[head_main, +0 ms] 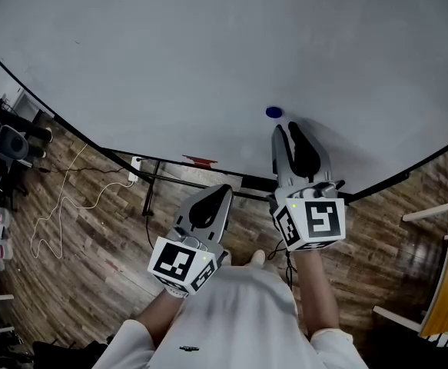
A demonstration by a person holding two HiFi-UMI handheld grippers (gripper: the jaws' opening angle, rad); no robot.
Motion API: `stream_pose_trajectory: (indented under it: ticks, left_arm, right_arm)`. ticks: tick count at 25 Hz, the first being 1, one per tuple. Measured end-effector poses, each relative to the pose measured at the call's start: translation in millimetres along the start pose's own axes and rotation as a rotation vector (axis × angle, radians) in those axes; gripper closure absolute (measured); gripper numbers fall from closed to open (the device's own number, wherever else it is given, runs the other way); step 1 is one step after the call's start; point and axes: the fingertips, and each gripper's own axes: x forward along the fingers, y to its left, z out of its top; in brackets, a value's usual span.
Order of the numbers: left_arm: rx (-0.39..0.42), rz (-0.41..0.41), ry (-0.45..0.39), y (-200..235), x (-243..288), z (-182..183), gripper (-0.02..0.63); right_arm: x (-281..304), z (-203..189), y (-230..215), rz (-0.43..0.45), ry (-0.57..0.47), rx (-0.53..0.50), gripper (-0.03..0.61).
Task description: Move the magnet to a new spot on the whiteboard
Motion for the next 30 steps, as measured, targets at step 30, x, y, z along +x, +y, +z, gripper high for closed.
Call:
stream_pose_trajectory:
  ticks: [30]
  left_arm:
    - [0.015, 0.024, -0.028, -4, -1, 3, 0.607]
  right_arm:
    - [-128, -23, -49, -0.145, 0.093, -0.13, 0.568]
